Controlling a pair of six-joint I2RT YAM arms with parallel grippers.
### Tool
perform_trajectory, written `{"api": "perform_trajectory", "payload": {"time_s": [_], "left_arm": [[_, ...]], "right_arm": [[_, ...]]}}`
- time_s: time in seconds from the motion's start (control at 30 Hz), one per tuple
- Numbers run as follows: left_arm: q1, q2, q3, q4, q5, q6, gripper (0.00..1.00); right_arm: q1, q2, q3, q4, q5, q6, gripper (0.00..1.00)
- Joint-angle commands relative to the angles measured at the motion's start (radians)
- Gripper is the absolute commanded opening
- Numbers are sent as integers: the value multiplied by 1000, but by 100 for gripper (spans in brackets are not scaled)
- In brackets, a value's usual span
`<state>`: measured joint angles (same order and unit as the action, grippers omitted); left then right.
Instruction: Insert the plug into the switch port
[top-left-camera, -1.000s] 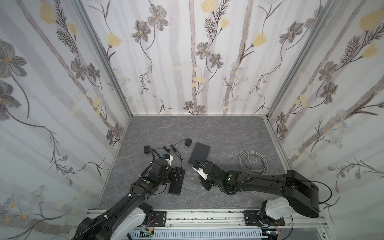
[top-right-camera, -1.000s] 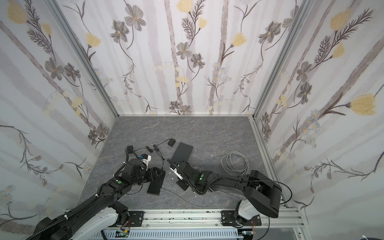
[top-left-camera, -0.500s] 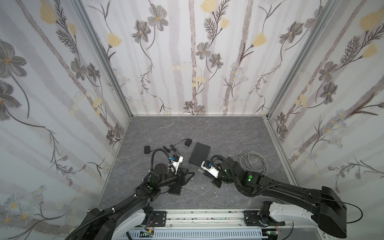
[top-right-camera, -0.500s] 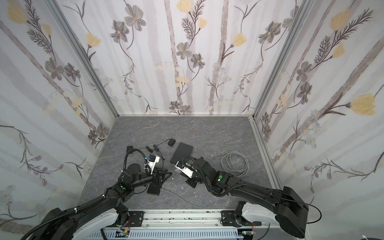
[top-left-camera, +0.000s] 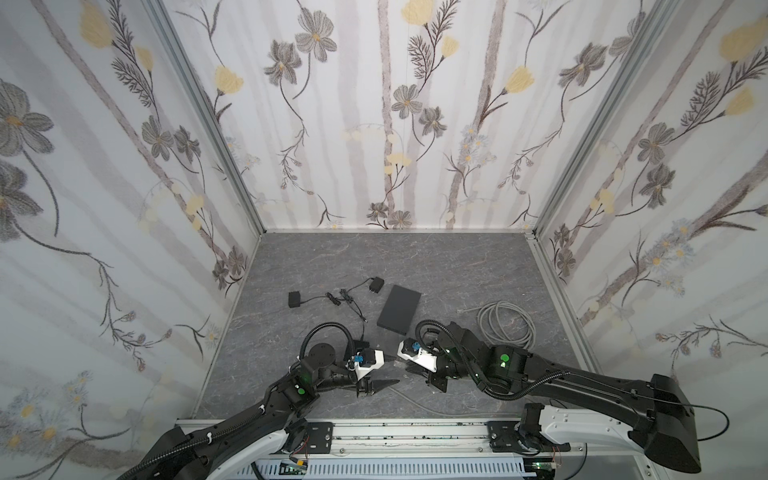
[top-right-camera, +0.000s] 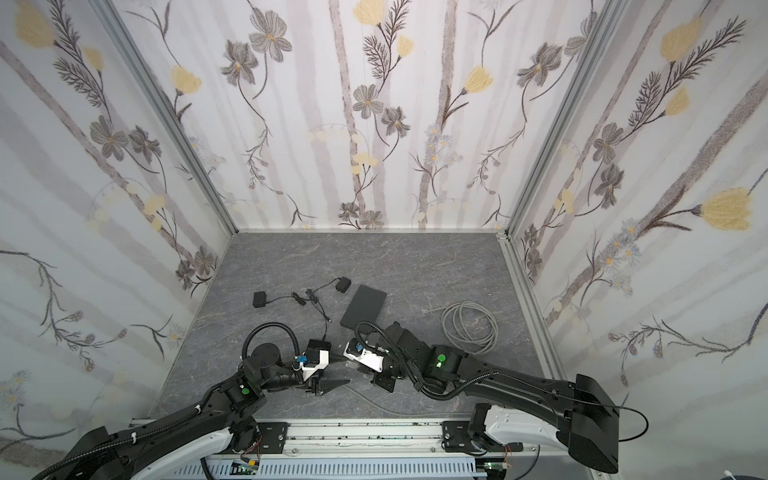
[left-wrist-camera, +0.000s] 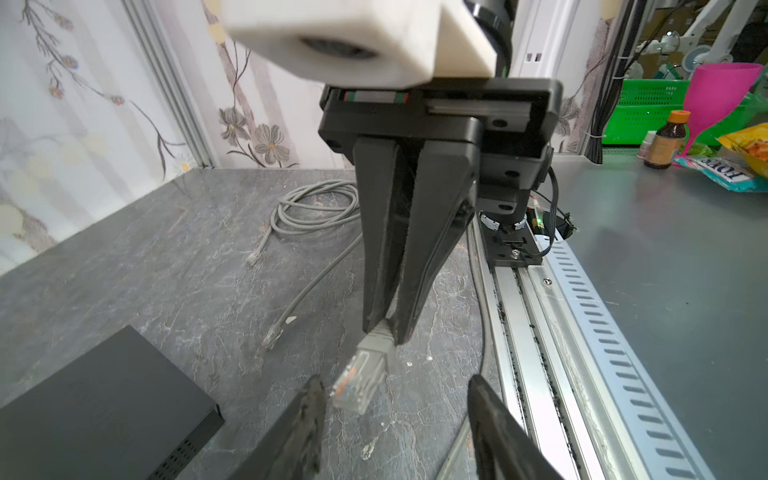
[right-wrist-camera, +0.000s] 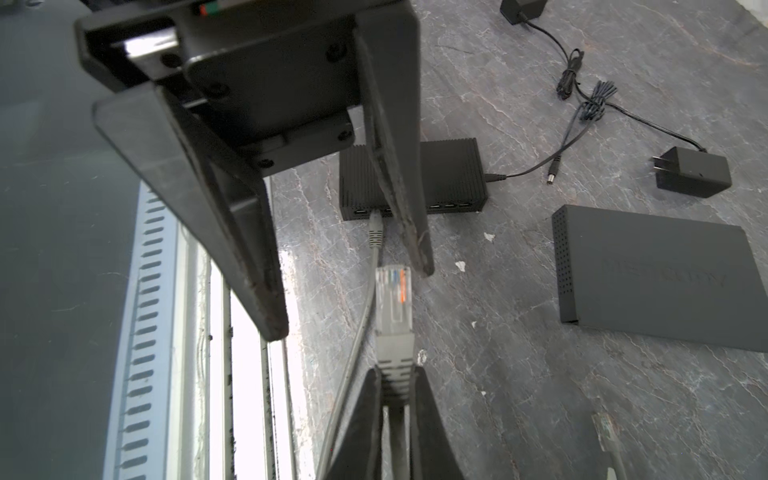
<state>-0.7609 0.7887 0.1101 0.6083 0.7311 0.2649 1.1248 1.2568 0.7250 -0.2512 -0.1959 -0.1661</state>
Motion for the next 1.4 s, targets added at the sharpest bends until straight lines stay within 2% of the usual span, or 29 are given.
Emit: {"api": "perform_trajectory", "payload": {"time_s": [0.0, 0.07, 0.2, 0.47, 0.93, 1.37], "left_arm": [[-3, 4, 6, -9, 80, 62, 56], [-5, 32, 22, -17, 116, 63, 52], [-8, 83, 55, -51, 159, 74, 38], [-7, 73, 60, -79, 109, 76, 38], [-8, 61, 59, -94, 82, 73, 35], [-8, 75, 71, -113, 65, 76, 22]], "right_arm": [[16, 7, 16, -57, -51, -23, 2], [25, 17, 16, -77, -27, -22, 2], [35, 6, 16, -76, 5, -19, 1], [35, -52, 16, -75, 32, -9, 1], [35, -17, 16, -67, 2, -10, 1], [35, -2, 15, -45, -14, -12, 1]]}}
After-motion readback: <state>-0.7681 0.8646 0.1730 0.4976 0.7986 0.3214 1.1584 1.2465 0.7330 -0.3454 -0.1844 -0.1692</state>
